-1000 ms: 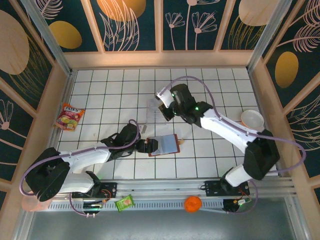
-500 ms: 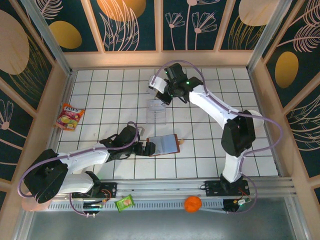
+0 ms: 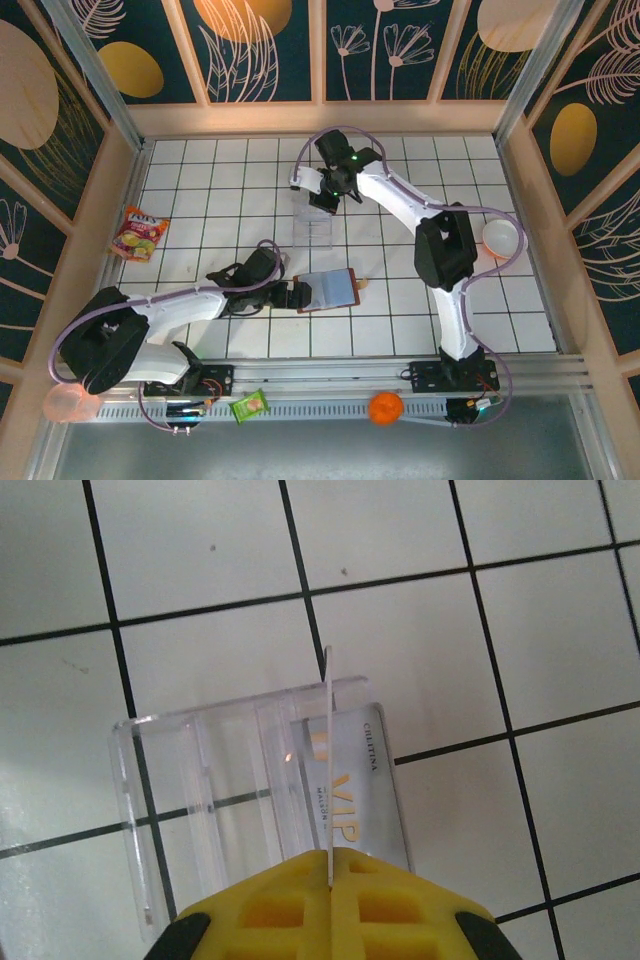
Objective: Take the credit cards out of the card holder
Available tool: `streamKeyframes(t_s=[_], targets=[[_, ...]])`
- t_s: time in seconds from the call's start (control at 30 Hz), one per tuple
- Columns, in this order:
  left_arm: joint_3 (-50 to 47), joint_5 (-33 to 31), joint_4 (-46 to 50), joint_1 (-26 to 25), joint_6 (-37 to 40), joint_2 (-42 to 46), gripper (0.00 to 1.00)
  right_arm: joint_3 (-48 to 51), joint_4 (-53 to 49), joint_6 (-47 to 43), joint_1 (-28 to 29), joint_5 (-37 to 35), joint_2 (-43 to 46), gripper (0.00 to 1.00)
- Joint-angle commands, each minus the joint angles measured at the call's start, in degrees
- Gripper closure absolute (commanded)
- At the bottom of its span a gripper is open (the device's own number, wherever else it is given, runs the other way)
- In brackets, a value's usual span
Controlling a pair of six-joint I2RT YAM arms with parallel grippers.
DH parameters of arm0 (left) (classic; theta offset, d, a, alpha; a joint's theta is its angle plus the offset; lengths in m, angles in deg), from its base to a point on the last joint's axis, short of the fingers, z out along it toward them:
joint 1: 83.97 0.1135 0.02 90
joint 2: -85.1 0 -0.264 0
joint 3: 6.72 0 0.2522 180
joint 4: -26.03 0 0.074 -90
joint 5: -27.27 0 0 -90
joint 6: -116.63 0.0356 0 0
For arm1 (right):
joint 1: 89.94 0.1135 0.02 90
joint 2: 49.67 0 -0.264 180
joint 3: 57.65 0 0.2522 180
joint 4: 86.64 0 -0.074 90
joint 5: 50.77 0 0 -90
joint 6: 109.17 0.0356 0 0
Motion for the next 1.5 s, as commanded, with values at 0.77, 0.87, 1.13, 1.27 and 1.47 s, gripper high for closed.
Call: streamKeyframes(t_s=[0.77,0.87,1.13,1.27,1.47], targets=[[0.66,0.41,0.15,0.84,-0.76,-1.57,0.01,-4.30,0.10,-0.29,-1.60,-0.87,-4.30,0.82],[0.23,0.41,-0.42,0.83,-1.20,-0.73,0.01,-4.32,3.44,2.58,-2.06,1.71,-2.40,0.76],[-1.70,-1.09,-2.45,0.84,-3.18,4.28,0.01,10.12,24.28,18.19,-2.39,8.22,10.15,0.70],[-3.18,-2.92,-4.76,0.83,-4.39,7.75,0.01,23.68,39.80,34.51,-2.40,12.49,18.97,0.69],[-5.00,-7.31,-7.32,0.84,-5.61,15.30,0.01,40.37,54.89,59.61,-2.26,10.67,28.48,0.66]])
